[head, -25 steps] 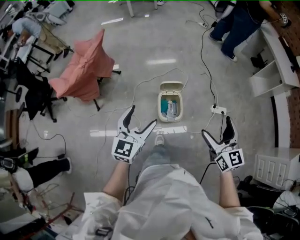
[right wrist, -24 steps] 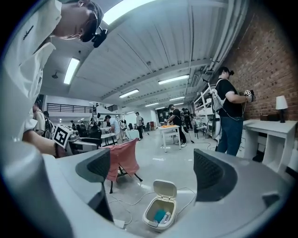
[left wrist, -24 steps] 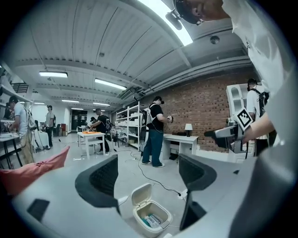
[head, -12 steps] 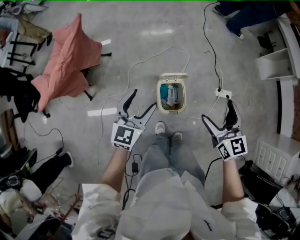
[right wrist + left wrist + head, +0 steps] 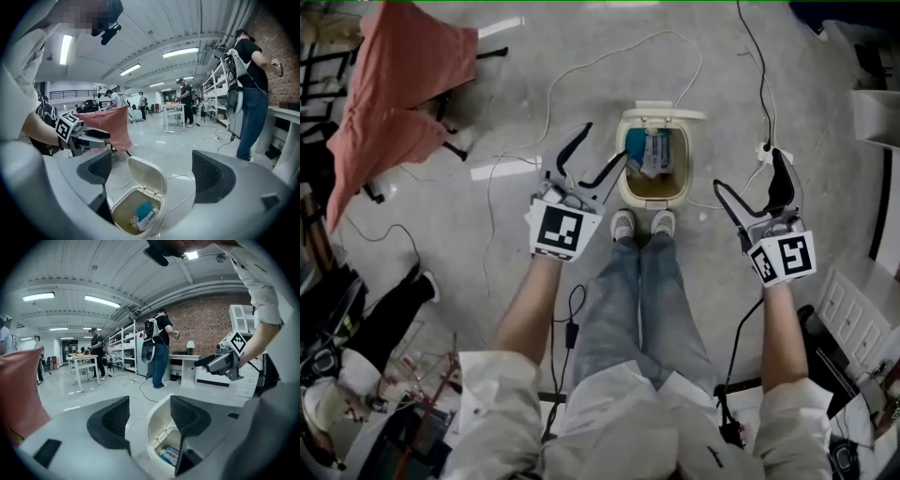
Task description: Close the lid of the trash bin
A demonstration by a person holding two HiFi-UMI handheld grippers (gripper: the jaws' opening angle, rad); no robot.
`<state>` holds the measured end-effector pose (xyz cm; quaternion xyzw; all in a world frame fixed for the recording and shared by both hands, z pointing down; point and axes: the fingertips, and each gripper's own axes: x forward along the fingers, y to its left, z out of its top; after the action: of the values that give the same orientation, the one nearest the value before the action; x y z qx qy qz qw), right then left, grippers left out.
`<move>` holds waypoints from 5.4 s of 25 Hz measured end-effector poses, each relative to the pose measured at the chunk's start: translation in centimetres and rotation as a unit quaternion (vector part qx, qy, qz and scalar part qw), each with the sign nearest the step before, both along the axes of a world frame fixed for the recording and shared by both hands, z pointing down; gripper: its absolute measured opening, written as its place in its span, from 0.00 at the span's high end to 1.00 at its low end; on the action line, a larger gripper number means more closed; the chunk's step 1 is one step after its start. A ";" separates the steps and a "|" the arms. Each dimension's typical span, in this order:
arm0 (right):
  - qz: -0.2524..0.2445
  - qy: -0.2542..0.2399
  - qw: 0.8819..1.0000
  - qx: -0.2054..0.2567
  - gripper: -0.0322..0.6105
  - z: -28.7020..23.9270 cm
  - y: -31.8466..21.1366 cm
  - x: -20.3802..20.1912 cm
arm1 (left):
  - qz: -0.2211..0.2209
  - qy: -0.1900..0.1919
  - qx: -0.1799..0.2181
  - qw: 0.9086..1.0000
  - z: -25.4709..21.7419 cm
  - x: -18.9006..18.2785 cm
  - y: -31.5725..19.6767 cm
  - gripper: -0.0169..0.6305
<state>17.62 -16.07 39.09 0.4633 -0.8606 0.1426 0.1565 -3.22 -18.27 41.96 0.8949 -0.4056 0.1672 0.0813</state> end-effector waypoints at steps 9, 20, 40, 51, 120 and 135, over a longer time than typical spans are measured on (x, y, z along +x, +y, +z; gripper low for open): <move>-0.034 0.012 0.999 -0.012 0.13 10.4 -4.4 -1.2 | -0.001 -0.021 0.000 1.000 9.7 1.3 -2.9 0.59; -0.027 0.020 0.999 -0.005 0.31 16.0 -7.8 -1.7 | -0.006 -0.027 0.003 1.000 14.6 2.7 -5.1 0.69; -0.044 0.078 0.996 0.015 0.79 18.0 -9.2 -2.4 | -0.011 -0.028 0.029 0.999 15.2 3.8 -6.4 0.88; -0.051 0.071 0.996 0.008 0.81 18.1 -9.3 -2.7 | 0.005 -0.030 0.028 0.999 15.2 3.6 -6.6 0.89; -0.325 0.162 0.904 -0.226 0.56 31.6 9.3 -5.0 | 0.424 -0.171 -0.160 0.875 29.1 4.7 13.0 0.80; -0.304 0.199 0.906 -0.217 0.62 33.1 9.5 -5.3 | 0.390 -0.211 -0.166 0.881 30.8 5.2 12.8 0.91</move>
<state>12.32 -6.54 72.16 0.1525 -0.8584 0.1768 0.4567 2.02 -5.51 72.80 0.8975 0.0019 0.4356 0.0693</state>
